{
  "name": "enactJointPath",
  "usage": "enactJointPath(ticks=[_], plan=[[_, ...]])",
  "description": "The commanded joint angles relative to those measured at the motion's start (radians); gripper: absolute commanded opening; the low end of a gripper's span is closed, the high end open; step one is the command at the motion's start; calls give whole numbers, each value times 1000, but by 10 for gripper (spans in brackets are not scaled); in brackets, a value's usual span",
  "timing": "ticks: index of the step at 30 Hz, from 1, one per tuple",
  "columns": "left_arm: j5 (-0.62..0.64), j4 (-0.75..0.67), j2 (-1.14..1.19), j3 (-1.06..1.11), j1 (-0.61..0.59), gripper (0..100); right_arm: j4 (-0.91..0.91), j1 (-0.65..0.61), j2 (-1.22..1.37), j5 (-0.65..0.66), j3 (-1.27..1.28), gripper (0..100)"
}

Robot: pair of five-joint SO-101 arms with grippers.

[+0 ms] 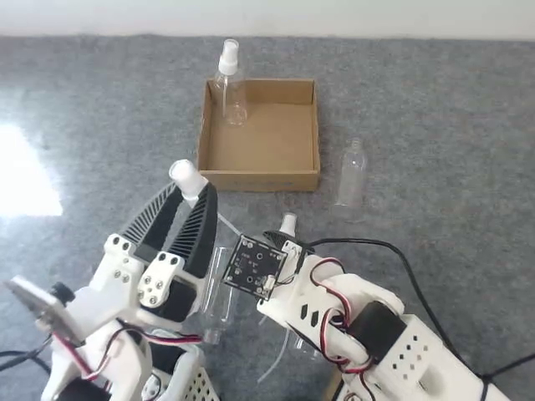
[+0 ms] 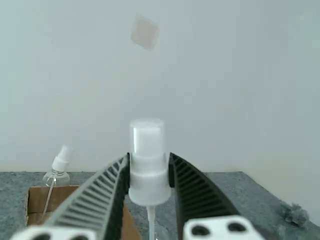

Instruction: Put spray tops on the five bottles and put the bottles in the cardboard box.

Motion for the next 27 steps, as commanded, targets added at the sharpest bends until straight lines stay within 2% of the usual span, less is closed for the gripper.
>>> enactJointPath(ticks=[1,7,17,23,27], plan=[[11,12,-17,-39,49,12,-24,13,-28,14,-11,132],[9,-2,-17,-13,71,12,-22,13,-25,14,-11,132],[11,40,-17,-105,-32,12,-24,13,-25,14,-9,132],[14,40,-17,-91,-21,12,-24,13,-25,14,-9,132],[8,34,-17,-53,66,12,-24,13,-25,14,-9,132]])
